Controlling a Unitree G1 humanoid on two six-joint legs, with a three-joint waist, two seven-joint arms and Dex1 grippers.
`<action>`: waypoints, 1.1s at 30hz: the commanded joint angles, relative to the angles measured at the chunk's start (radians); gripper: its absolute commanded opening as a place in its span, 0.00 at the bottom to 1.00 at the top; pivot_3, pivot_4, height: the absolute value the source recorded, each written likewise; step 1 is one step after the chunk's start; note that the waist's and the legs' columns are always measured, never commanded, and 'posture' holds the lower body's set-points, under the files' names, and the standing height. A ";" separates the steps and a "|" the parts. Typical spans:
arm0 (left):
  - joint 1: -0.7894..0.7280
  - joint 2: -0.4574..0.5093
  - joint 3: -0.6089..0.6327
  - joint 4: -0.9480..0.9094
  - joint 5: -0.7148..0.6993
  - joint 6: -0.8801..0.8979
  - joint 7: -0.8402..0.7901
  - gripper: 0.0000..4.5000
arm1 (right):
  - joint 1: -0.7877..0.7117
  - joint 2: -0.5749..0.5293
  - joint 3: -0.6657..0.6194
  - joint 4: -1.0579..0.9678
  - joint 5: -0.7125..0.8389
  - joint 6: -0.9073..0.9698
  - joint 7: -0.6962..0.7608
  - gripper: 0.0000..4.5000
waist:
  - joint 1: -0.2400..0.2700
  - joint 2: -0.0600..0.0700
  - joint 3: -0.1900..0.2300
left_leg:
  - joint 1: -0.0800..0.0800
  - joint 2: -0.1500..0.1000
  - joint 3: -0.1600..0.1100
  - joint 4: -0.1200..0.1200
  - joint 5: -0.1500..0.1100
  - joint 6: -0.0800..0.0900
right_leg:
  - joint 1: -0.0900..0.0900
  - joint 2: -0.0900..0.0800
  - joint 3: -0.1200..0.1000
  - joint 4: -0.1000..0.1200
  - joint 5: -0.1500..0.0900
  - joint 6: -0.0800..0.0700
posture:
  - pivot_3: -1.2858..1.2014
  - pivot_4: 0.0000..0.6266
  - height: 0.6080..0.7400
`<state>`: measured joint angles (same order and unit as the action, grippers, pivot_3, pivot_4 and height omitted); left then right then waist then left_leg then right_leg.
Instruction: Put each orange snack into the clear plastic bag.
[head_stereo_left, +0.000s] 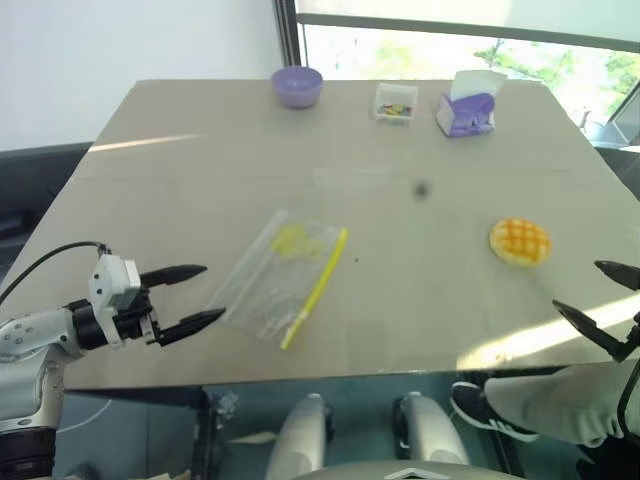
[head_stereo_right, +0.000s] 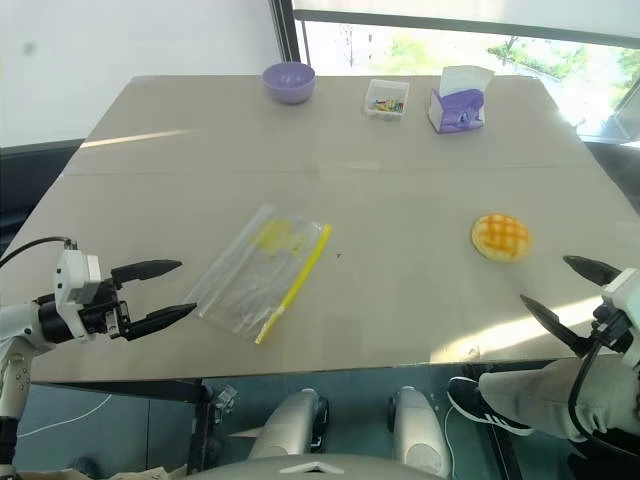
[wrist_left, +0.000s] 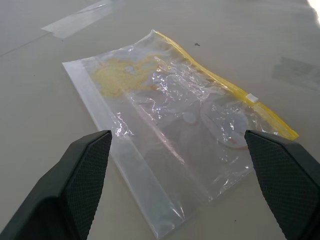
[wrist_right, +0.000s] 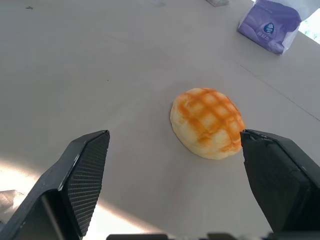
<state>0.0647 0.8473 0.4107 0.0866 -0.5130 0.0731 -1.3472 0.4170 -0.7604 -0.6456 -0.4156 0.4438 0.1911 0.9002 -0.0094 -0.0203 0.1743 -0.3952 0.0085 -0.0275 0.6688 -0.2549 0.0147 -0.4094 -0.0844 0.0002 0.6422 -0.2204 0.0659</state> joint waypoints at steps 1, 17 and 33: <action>0.004 0.026 0.009 -0.037 -0.015 0.019 -0.003 1.00 | -0.004 -0.001 -0.010 -0.040 0.006 0.004 -0.010 0.99 | 0.000 0.000 0.000 | 0.000 0.000 0.000 0.000 0.000 0.000 | 0.000 0.000 0.000 0.000 0.000 0.000 | 0.52 0.24 0.98; -0.044 0.010 -0.028 -0.086 0.000 0.019 0.025 1.00 | -0.089 0.018 0.094 -0.062 0.005 0.015 -0.049 0.99 | 0.000 0.000 0.000 | 0.000 0.000 0.000 0.000 0.000 0.000 | 0.000 0.000 0.000 0.000 0.000 0.000 | 0.52 0.24 0.98; 0.007 0.023 -0.111 -0.054 0.241 -0.440 0.042 1.00 | -0.242 0.027 0.322 -0.148 -0.020 0.034 -0.081 0.99 | 0.001 0.000 0.000 | 0.000 0.000 0.000 0.000 0.000 0.000 | 0.000 0.000 0.000 0.000 0.000 0.000 | 0.52 0.24 0.98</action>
<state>0.0799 0.8622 0.2982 0.0479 -0.2887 -0.3132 -1.3233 0.1865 -0.7376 -0.3263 -0.5180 0.4049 0.2192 0.8311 -0.0083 -0.0204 0.1747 -0.3957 0.0084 -0.0277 0.6686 -0.2549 0.0148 -0.4099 -0.0843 0.0003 0.6420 -0.2203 0.0656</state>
